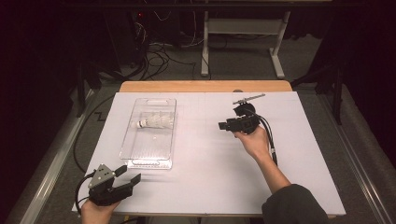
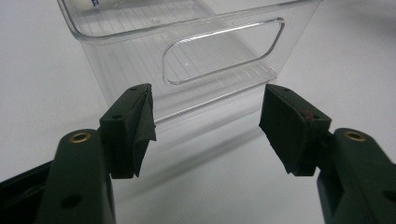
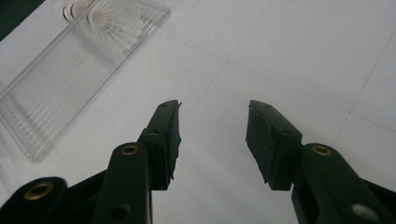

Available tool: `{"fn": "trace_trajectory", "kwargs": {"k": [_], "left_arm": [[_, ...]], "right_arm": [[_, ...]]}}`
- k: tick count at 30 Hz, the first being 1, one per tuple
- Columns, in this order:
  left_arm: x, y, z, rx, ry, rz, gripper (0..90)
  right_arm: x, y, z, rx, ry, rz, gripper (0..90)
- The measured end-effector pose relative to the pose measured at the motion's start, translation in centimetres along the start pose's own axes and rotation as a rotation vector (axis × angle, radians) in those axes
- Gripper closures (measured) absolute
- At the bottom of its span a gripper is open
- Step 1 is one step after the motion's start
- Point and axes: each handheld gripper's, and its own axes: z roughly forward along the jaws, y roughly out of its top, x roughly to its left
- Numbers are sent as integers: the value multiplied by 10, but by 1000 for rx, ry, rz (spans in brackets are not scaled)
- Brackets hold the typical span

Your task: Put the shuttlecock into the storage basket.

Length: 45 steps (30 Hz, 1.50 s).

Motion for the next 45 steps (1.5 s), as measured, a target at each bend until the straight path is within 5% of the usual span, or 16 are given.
{"fn": "trace_trajectory", "kwargs": {"k": [45], "left_arm": [[1, 0, 0, -3, 3, -13, 361]], "right_arm": [[-18, -35, -27, -33, -15, 28, 526]]}}
